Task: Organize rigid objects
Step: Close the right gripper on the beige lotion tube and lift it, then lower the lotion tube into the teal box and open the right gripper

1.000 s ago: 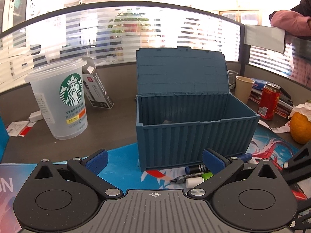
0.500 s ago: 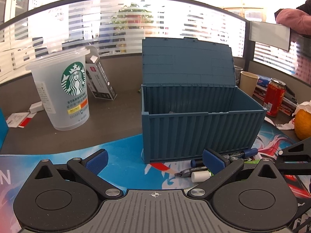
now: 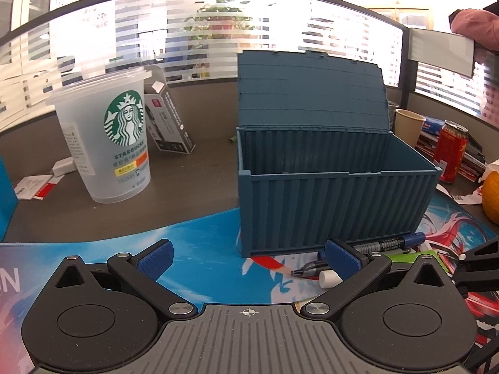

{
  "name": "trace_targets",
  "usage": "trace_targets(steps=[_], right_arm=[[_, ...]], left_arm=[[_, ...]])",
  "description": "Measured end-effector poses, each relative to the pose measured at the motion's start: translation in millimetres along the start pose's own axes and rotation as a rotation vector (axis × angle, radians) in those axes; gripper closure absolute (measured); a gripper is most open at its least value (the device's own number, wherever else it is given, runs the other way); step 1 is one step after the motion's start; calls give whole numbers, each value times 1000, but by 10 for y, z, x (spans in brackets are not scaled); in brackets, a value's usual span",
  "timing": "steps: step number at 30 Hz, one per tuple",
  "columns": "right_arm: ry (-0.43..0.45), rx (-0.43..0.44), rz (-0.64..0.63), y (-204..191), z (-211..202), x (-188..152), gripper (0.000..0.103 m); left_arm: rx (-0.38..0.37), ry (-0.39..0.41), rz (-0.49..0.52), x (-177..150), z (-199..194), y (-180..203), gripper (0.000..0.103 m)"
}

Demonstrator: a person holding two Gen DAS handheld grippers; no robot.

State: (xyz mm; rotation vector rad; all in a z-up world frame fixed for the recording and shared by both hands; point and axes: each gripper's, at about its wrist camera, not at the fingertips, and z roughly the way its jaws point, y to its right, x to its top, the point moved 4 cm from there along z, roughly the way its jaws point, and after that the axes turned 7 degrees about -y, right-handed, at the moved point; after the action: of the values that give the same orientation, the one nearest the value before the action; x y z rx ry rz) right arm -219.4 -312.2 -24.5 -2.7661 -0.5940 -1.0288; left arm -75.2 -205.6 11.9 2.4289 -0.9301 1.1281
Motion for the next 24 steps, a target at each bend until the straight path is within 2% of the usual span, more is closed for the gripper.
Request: trace_targets(steps=[5, 14, 24], right_arm=[[29, 13, 35, 118, -142, 32, 61], [12, 3, -70, 184, -342, 190, 61], [10, -107, -163, 630, -733, 736, 61]], left_arm=[[-4, -2, -24, 7, 5, -51, 0], [-1, -6, -18, -5, 7, -44, 0], [-4, -17, -21, -17, 37, -52, 0]])
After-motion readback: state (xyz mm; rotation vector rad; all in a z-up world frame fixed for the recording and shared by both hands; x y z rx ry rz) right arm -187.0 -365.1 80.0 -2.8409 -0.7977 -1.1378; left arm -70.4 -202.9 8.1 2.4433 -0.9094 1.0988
